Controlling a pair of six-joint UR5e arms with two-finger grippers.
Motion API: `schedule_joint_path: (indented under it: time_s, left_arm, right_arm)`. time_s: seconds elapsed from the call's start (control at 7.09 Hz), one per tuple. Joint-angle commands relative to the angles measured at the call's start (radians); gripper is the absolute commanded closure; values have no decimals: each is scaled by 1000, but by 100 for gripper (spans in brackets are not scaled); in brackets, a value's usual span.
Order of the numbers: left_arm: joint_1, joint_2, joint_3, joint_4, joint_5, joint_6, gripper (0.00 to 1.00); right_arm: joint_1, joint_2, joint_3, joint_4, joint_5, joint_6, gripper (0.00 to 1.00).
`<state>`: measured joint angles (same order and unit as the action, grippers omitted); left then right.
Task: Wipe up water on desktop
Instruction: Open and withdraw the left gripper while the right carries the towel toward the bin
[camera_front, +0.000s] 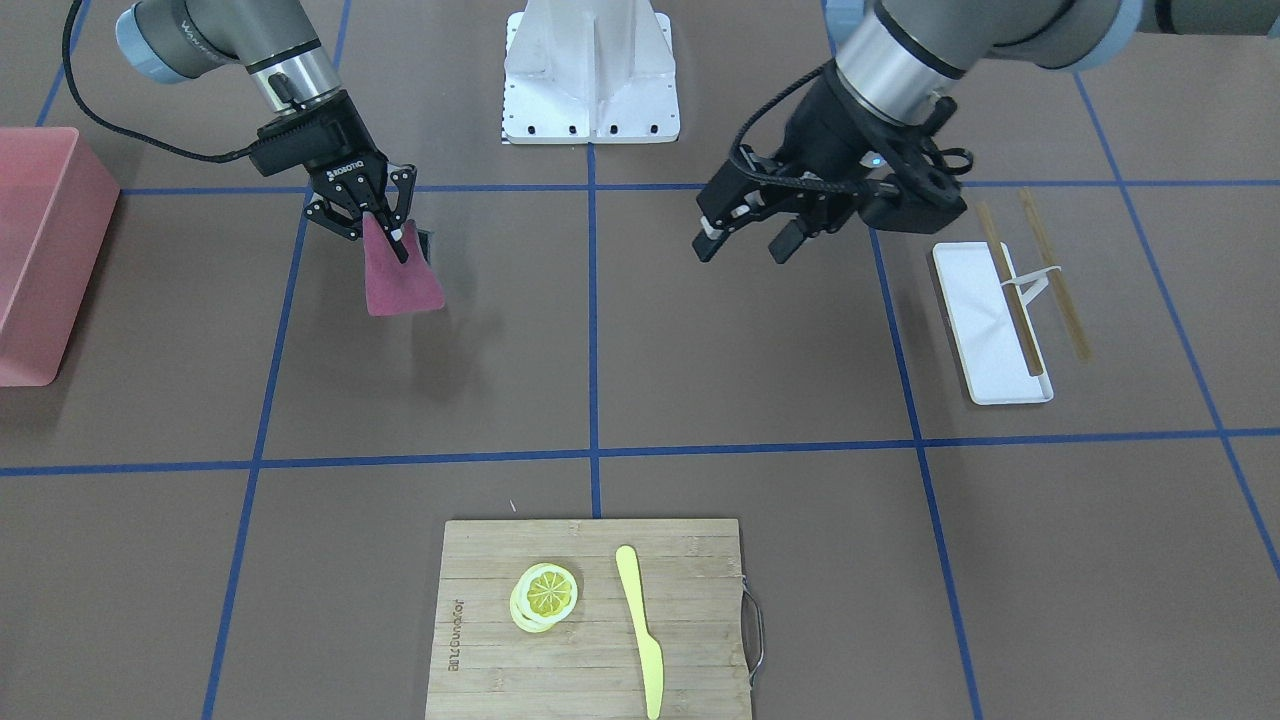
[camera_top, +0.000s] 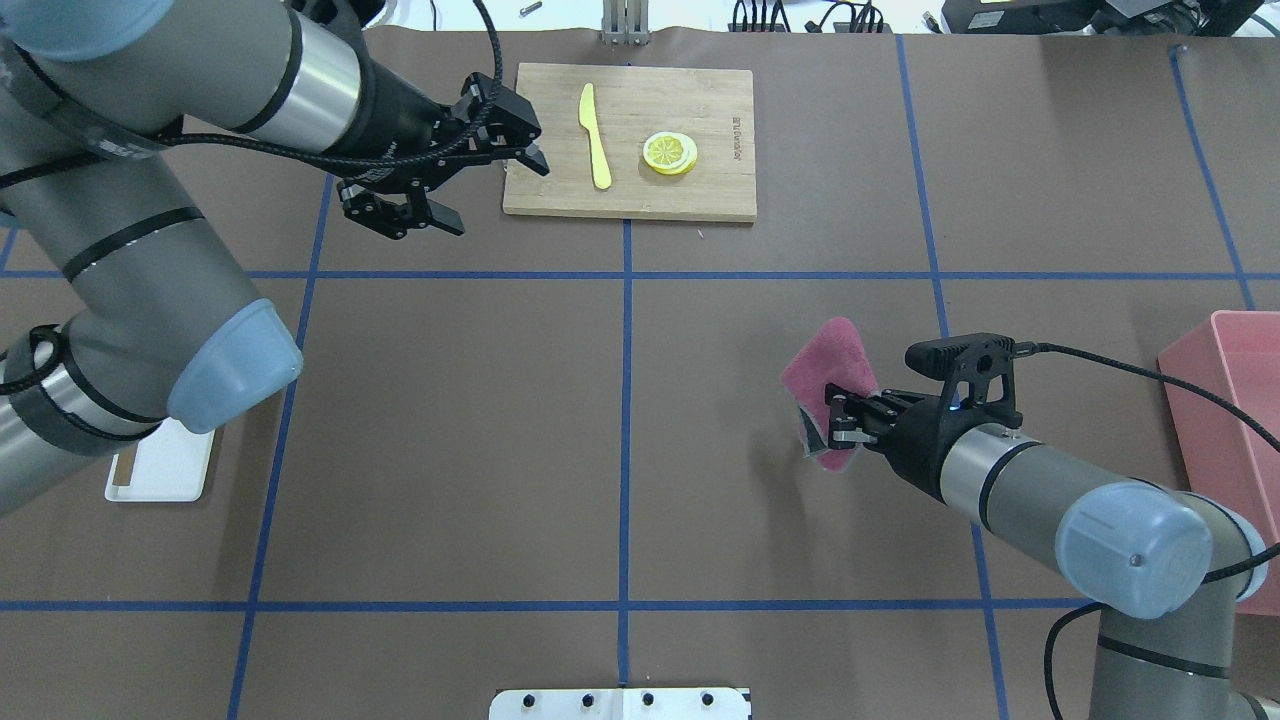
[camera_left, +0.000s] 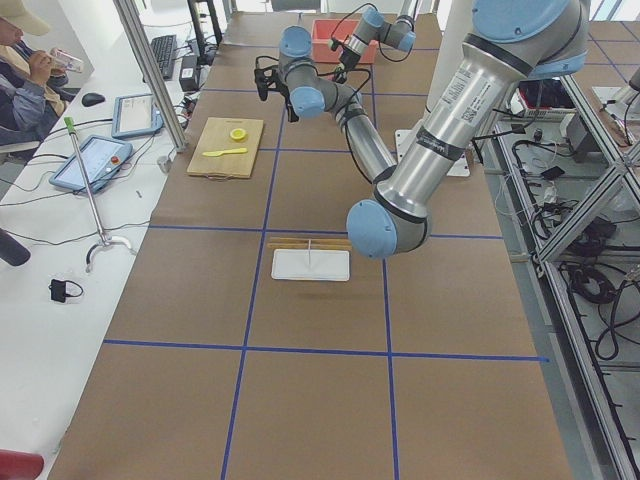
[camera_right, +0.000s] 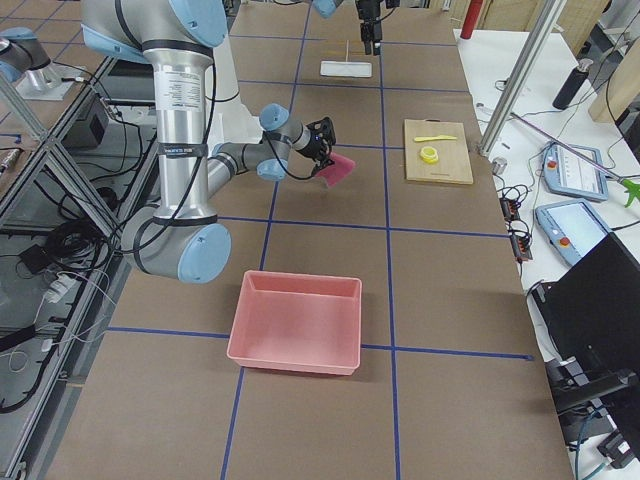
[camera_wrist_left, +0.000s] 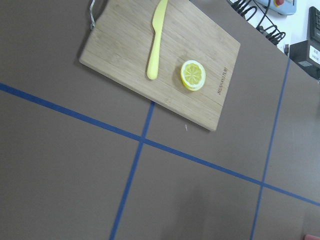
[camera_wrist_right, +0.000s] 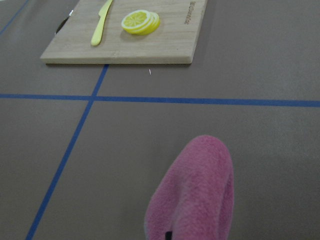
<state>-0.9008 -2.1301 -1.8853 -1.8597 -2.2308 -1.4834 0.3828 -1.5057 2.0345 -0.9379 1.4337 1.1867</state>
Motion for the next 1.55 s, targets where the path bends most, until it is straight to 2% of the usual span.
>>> schedule_joint_path:
  time_s: [0.0, 0.14, 0.42, 0.56, 0.71, 0.99, 1.27, 1.41]
  left_arm:
    - [-35, 32, 3, 1, -38, 55, 3]
    - [-41, 50, 3, 1, -39, 75, 3]
    - [-75, 93, 0, 4, -41, 156, 3]
    - [-101, 117, 0, 4, -59, 201, 3]
    - [-128, 134, 5, 5, -90, 244, 3]
    - [-161, 165, 9, -1, -93, 256, 3]
    - [-217, 240, 18, 8, -93, 453, 3]
    - [-249, 268, 20, 8, -116, 513, 3]
  right_arm:
    - [-5, 160, -7, -274, 90, 5, 100]
    - [-21, 247, -28, -373, 105, 8, 100]
    - [-48, 339, -153, -386, 129, 54, 100]
    - [-21, 329, -146, -381, 242, 44, 100]
    - [48, 291, -143, -384, 348, 36, 100]
    - [150, 185, -132, -380, 451, -111, 100]
    - [299, 32, -99, -380, 615, -311, 100]
    - [332, -22, -83, -380, 629, -364, 100]
